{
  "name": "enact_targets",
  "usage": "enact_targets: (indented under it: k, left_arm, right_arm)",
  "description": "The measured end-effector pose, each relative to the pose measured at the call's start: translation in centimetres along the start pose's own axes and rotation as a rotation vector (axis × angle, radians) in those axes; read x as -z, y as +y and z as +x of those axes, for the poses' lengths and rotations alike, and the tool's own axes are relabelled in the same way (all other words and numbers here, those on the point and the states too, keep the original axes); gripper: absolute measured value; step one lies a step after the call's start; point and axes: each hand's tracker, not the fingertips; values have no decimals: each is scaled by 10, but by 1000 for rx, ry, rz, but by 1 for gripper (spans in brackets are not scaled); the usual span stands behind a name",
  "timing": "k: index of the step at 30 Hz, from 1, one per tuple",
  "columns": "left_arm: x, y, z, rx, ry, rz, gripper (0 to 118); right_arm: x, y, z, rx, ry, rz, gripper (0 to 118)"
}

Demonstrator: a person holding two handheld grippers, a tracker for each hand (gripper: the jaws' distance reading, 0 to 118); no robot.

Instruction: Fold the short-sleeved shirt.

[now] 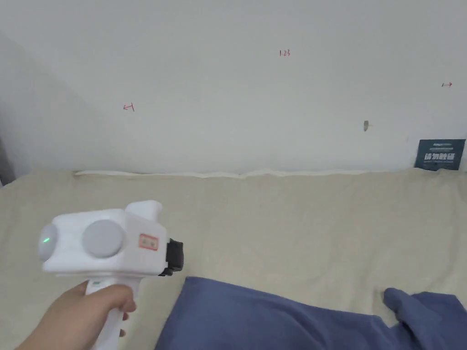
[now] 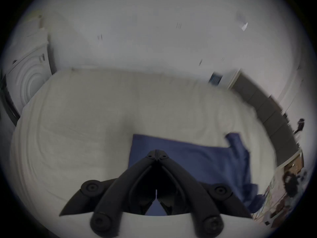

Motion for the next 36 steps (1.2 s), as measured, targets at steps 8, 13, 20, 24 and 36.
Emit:
enact_targets:
  k: [8, 13, 20, 24, 36]
  left_arm:
    - [122, 28, 0, 58, 21, -202, 118]
    - [167, 29, 2, 94, 85, -266, 118]
    - [188, 29, 6, 141, 103, -302, 100]
    - [174, 21, 21, 182, 112, -245, 71]
    - [129, 15, 23, 232, 78, -191, 5]
  right_arm:
    - [33, -24, 12, 60, 42, -125, 8]
    - [41, -37, 19, 56, 53, -164, 8]
    - [51, -52, 19, 10, 43, -217, 8]
    - [55, -57, 19, 32, 46, -230, 8]
    - [71, 26, 107, 111, -145, -135, 1]
